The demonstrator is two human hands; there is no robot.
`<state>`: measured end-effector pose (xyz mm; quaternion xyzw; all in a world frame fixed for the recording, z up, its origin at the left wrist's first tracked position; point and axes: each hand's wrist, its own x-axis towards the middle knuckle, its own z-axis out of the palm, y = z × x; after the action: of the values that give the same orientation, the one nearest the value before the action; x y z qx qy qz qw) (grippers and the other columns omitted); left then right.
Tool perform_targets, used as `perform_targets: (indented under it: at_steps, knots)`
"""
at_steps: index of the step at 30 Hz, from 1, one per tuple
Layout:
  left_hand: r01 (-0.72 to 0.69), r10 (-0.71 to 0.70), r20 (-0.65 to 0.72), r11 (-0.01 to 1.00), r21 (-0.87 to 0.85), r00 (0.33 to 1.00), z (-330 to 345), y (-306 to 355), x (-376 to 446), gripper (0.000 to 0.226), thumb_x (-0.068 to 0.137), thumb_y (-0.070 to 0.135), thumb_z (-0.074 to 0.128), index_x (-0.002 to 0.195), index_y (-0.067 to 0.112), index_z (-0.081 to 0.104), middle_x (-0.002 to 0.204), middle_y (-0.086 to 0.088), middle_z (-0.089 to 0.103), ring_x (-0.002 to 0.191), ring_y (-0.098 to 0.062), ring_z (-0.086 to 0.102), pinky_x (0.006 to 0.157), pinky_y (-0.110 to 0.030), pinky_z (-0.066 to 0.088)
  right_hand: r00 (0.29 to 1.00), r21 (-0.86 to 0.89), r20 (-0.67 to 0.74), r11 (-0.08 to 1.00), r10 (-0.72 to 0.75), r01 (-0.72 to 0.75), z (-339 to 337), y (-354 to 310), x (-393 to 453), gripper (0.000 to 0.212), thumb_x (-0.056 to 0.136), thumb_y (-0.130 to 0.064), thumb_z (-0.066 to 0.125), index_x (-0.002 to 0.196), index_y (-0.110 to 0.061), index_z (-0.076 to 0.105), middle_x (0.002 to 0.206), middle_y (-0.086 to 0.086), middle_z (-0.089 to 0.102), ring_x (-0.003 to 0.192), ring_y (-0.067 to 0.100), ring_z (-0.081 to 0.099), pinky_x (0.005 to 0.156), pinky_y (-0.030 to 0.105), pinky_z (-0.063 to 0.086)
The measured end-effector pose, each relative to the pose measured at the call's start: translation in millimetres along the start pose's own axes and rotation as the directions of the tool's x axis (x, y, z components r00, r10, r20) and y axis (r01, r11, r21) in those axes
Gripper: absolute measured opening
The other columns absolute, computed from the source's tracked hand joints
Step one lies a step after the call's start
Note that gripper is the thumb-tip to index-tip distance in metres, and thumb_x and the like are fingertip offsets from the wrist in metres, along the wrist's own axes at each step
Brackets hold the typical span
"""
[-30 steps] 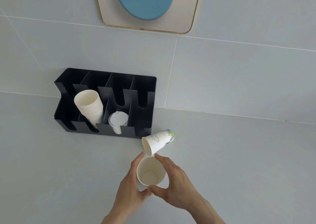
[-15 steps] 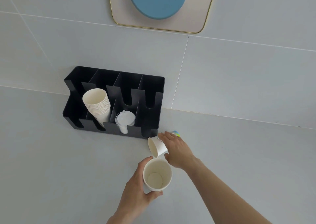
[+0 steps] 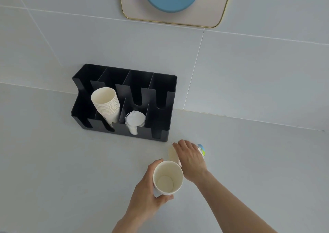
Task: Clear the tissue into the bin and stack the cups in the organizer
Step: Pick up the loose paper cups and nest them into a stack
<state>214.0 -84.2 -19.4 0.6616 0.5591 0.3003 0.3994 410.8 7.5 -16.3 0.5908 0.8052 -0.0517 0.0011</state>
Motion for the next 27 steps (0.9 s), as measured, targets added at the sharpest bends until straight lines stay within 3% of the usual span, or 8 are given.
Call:
perform_targets:
  at_steps: [4,6,10,12,15,19,23,27]
  knots:
    - [0.000,0.000,0.012,1.000,0.000,1.000,0,0,0,0.107,0.059,0.047,0.092,0.144,0.053,0.027,0.145,0.033,0.042,0.126,0.011,0.046,0.091,-0.014,0.044,0.975,0.293,-0.090,0.941,0.202,-0.168,-29,11,-16,0.083,0.071,-0.043,0.087,0.139,-0.020,0.045,0.134,0.000,0.052,0.112,0.026,0.059,0.089,0.037,0.052]
    - [0.005,-0.005,0.013,1.000,0.006,1.000,0,0,1,0.107,0.058,0.048,0.091,0.143,0.054,0.027,0.144,0.033,0.042,0.125,0.012,0.045,0.089,-0.015,0.044,0.942,0.466,-0.158,0.863,0.296,-0.193,-51,14,-24,0.092,0.071,-0.043,0.089,0.145,-0.020,0.040,0.139,0.001,0.052,0.118,0.027,0.058,0.091,0.040,0.053]
    - [0.009,-0.010,0.020,1.000,0.018,1.000,0,0,1,0.107,0.057,0.047,0.091,0.142,0.056,0.027,0.144,0.032,0.044,0.122,0.013,0.047,0.088,-0.015,0.043,0.879,0.821,-0.188,0.562,0.438,-0.105,-103,10,-47,0.097,0.071,-0.056,0.082,0.151,-0.033,0.031,0.142,-0.009,0.052,0.120,0.015,0.058,0.096,0.032,0.055]
    - [0.017,-0.018,0.020,1.000,0.019,1.000,0,0,1,0.107,0.056,0.047,0.091,0.143,0.056,0.028,0.142,0.033,0.046,0.121,0.013,0.048,0.086,-0.015,0.044,0.884,0.888,-0.220,0.460,0.413,0.006,-126,4,-61,0.088,0.070,-0.059,0.079,0.145,-0.039,0.037,0.133,-0.019,0.057,0.118,0.009,0.061,0.091,0.019,0.055]
    - [0.034,-0.034,0.015,0.999,0.017,0.999,0,1,2,0.105,0.056,0.048,0.090,0.139,0.060,0.028,0.132,0.037,0.052,0.116,0.013,0.052,0.081,-0.016,0.046,0.917,0.921,-0.254,0.368,0.307,0.131,-140,-11,-78,0.080,0.075,-0.046,0.083,0.143,-0.033,0.043,0.127,-0.019,0.061,0.121,0.014,0.062,0.096,0.024,0.055]
    - [0.067,-0.067,0.027,0.998,0.018,0.997,-1,3,3,0.099,0.054,0.050,0.090,0.128,0.067,0.026,0.120,0.036,0.060,0.110,0.007,0.060,0.077,-0.016,0.050,0.966,0.895,-0.196,0.434,0.170,0.105,-119,-28,-84,0.083,0.076,-0.035,0.088,0.145,-0.028,0.042,0.129,-0.020,0.059,0.122,0.013,0.061,0.098,0.032,0.055]
    - [0.085,-0.085,0.015,0.996,0.003,0.996,-1,6,1,0.095,0.053,0.056,0.087,0.126,0.067,0.028,0.122,0.045,0.054,0.112,0.016,0.055,0.080,-0.011,0.047,0.989,0.799,-0.103,0.601,0.102,0.021,-86,-38,-87,0.091,0.072,-0.048,0.088,0.148,-0.036,0.038,0.138,-0.028,0.052,0.127,0.000,0.053,0.105,0.030,0.050]
    - [0.072,-0.072,0.003,0.997,0.002,0.997,0,6,1,0.095,0.056,0.047,0.087,0.129,0.066,0.029,0.127,0.044,0.050,0.112,0.011,0.057,0.080,-0.015,0.048,0.999,0.733,-0.013,0.680,0.032,-0.012,-63,-37,-92,0.100,0.072,-0.055,0.085,0.153,-0.034,0.030,0.144,-0.021,0.049,0.129,0.001,0.050,0.108,0.033,0.046]
